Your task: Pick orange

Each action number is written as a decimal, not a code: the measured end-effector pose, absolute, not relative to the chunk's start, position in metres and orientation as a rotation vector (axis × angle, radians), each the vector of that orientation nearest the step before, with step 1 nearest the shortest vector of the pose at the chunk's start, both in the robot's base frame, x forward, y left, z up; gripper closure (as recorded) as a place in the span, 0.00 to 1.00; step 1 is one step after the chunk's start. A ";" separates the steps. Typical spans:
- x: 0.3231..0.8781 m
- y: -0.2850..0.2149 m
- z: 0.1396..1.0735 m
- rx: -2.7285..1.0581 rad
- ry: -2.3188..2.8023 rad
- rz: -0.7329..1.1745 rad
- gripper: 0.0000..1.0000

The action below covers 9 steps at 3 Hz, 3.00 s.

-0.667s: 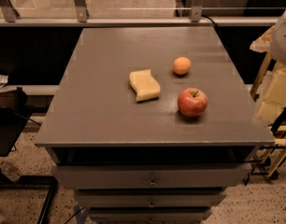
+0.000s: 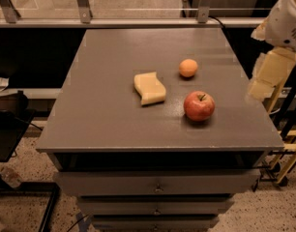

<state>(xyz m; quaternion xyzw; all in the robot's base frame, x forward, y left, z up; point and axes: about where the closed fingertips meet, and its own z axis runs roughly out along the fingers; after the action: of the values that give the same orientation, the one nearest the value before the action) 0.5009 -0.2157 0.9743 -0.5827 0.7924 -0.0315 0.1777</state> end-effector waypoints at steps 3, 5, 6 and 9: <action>0.655 -0.198 0.938 -1.315 2.360 -0.069 0.00; 0.687 -0.179 0.890 -1.277 2.359 0.068 0.00; 0.694 -0.170 0.871 -1.302 2.355 0.130 0.00; 0.705 -0.146 0.843 -1.425 2.320 0.245 0.39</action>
Offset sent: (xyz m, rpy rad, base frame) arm 0.1865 0.0181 -0.0253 0.1566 -0.1155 -0.3525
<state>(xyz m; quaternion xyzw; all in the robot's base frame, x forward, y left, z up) 0.7054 -0.1459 0.8432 -0.5105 0.8311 0.0877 0.2025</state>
